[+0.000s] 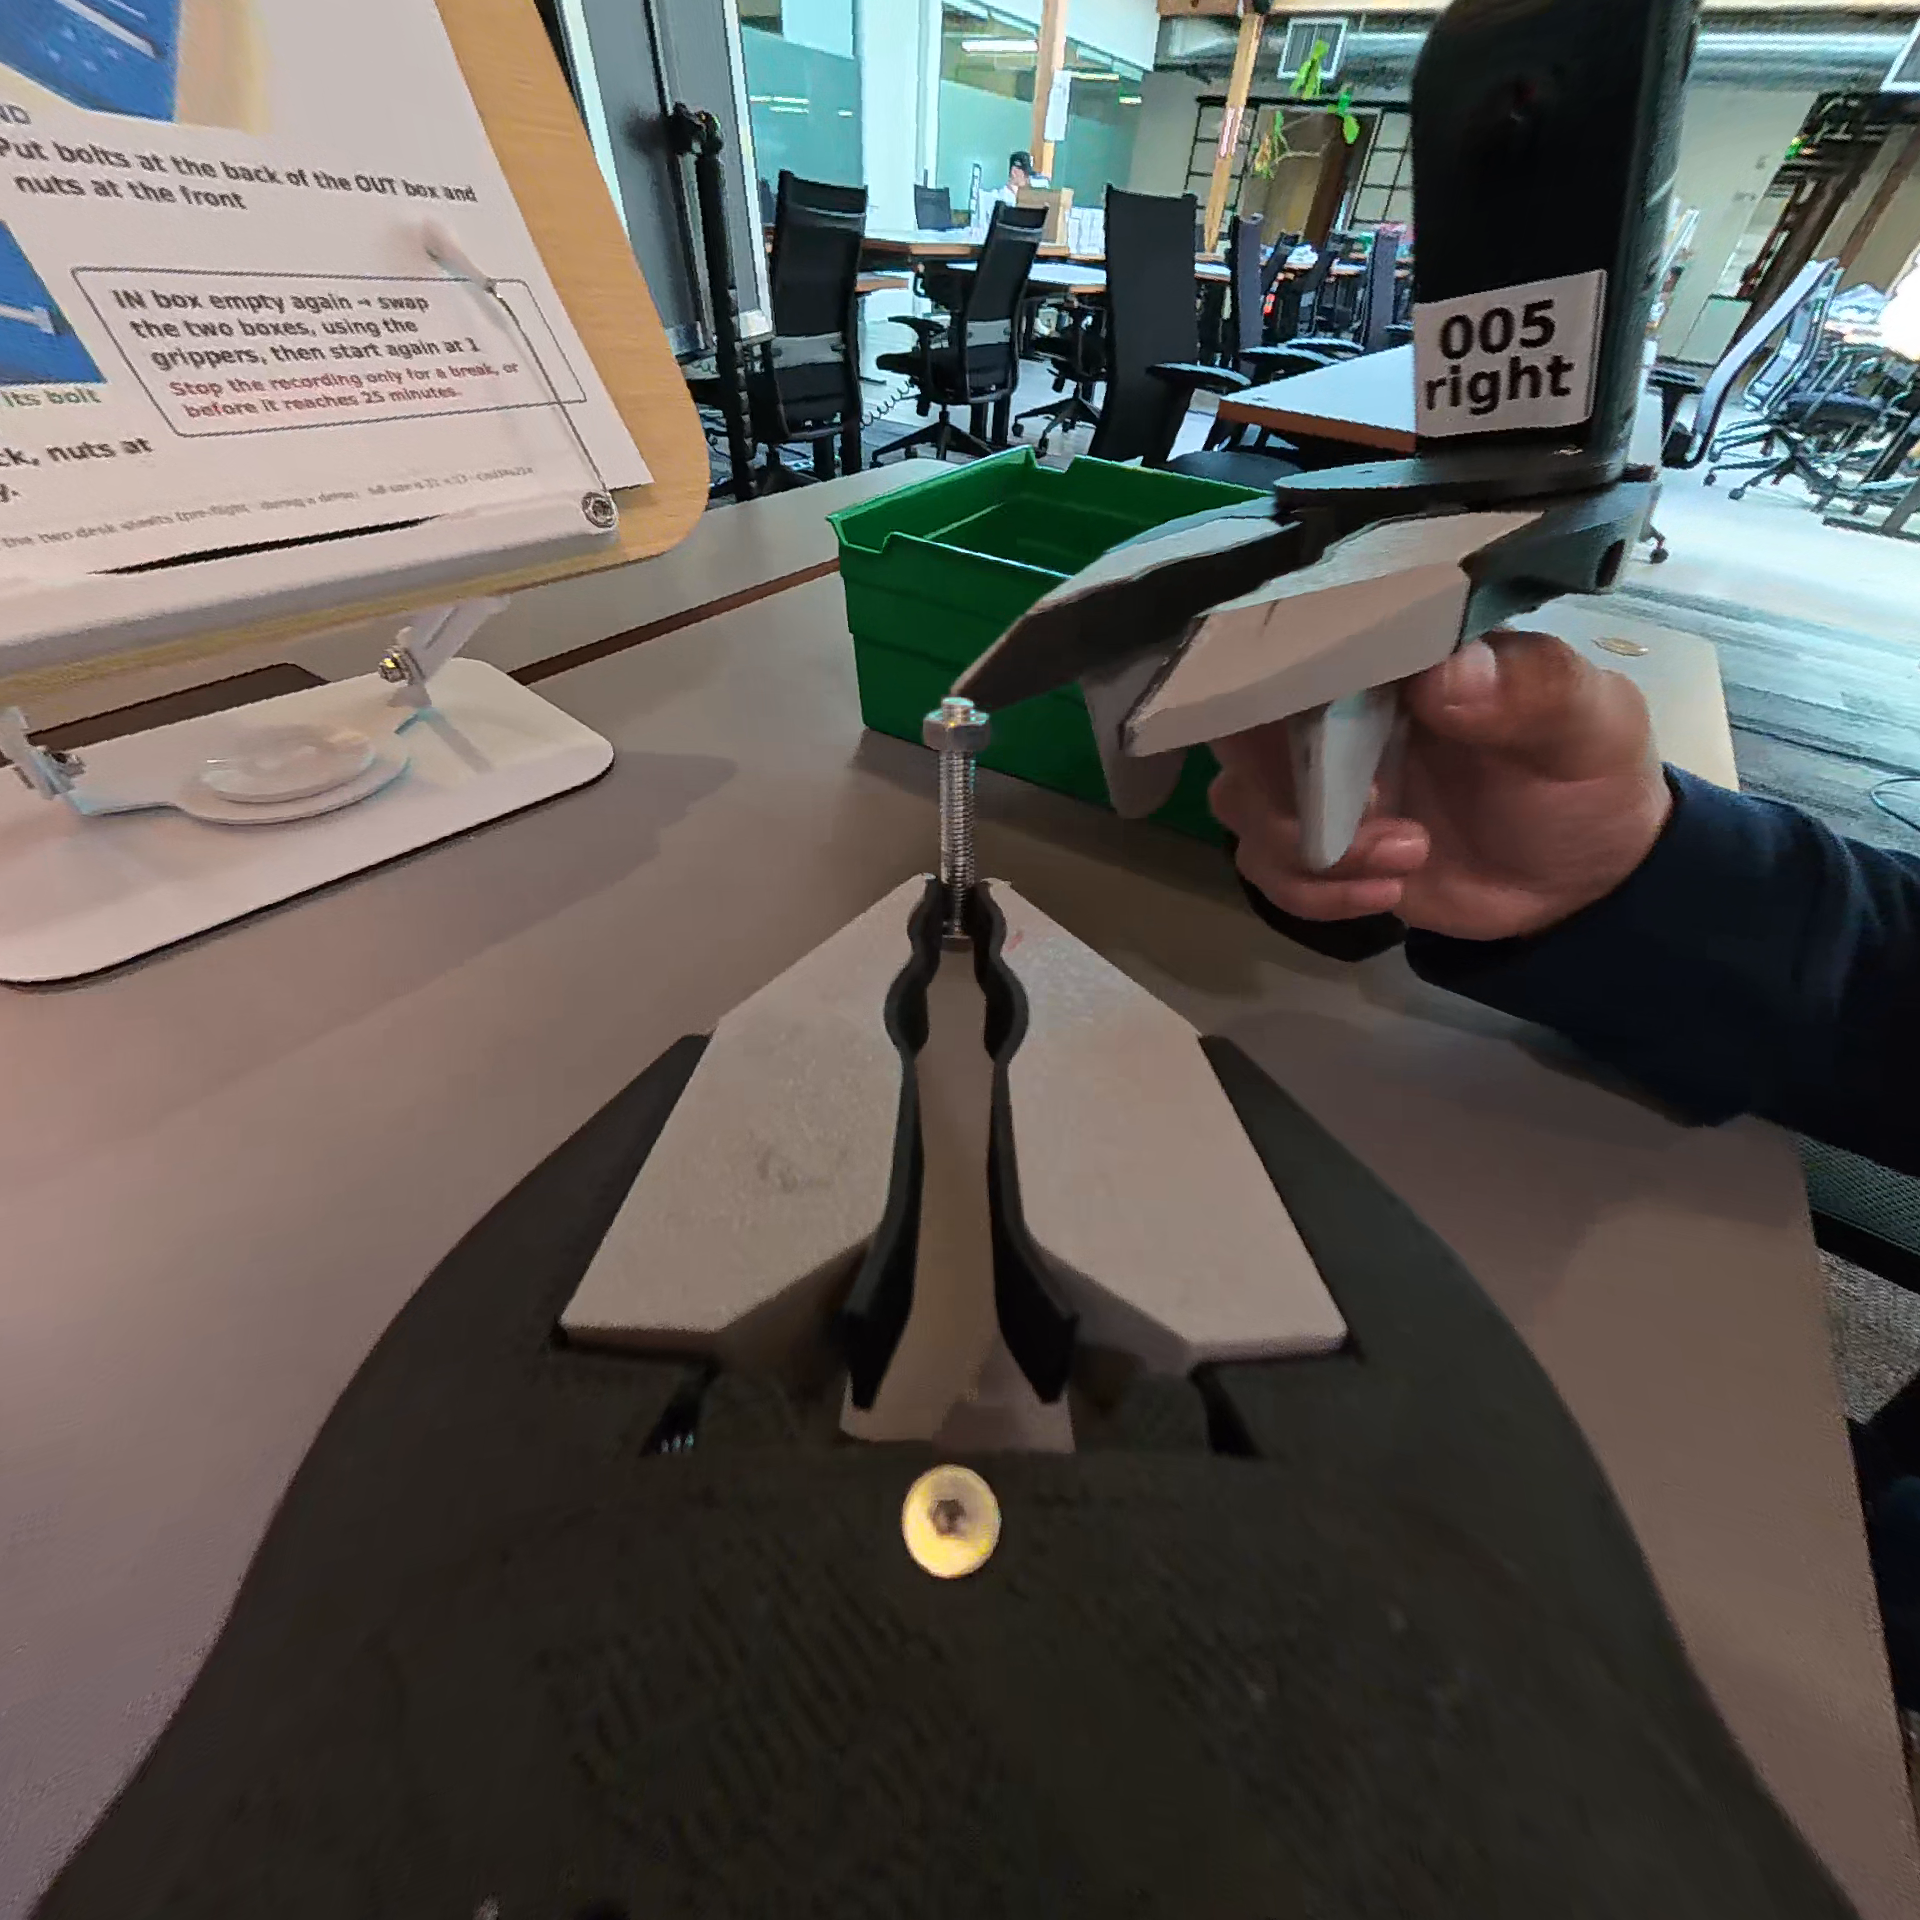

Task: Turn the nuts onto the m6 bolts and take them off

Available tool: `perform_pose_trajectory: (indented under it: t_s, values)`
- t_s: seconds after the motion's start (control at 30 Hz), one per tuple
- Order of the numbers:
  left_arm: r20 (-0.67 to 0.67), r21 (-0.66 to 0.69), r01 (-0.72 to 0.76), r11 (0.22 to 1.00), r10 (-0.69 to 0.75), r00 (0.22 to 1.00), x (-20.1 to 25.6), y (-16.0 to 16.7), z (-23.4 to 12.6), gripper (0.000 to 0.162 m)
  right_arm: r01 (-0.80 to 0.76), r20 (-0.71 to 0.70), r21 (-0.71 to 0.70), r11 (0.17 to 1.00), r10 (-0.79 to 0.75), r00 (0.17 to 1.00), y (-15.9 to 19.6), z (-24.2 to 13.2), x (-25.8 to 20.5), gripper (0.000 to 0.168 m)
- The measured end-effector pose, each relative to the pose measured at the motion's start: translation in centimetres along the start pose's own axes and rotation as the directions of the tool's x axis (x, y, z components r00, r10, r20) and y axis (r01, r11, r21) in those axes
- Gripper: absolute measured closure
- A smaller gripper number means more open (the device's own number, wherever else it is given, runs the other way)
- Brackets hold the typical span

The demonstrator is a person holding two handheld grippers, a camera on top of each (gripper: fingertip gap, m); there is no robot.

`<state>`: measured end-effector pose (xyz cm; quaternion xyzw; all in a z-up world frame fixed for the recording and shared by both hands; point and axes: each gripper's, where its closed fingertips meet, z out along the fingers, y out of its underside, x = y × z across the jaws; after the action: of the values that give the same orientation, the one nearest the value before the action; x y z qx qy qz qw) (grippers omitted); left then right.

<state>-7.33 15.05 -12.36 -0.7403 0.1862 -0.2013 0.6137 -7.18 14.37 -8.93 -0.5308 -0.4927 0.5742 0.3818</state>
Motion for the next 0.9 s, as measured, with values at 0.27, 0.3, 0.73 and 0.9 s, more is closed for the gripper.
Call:
perform_pose_trajectory:
  t_s: [0.27,0.3,0.73,0.9]
  values:
    - [-0.064,-0.047,-0.068,0.997,0.065,0.996,2.5,0.9,1.4,0.158,0.006,0.038,-0.047,0.999,-0.004,0.999,1.2,1.9,-1.3,0.132]
    - [-0.057,-0.044,-0.065,0.997,0.063,0.996,2.3,0.9,1.2,0.158,0.014,0.027,-0.044,0.999,-0.013,1.000,1.1,1.7,-1.1,0.134]
    - [-0.073,-0.033,-0.034,0.999,0.031,0.997,2.4,0.7,1.2,0.158,0.005,0.042,-0.035,0.999,-0.004,0.999,0.7,1.4,-1.3,0.134]
    - [-0.038,-0.017,-0.028,0.999,0.027,0.999,1.5,0.4,0.8,0.158,0.035,0.002,-0.009,0.999,-0.035,0.999,-0.1,0.4,-0.6,0.133]
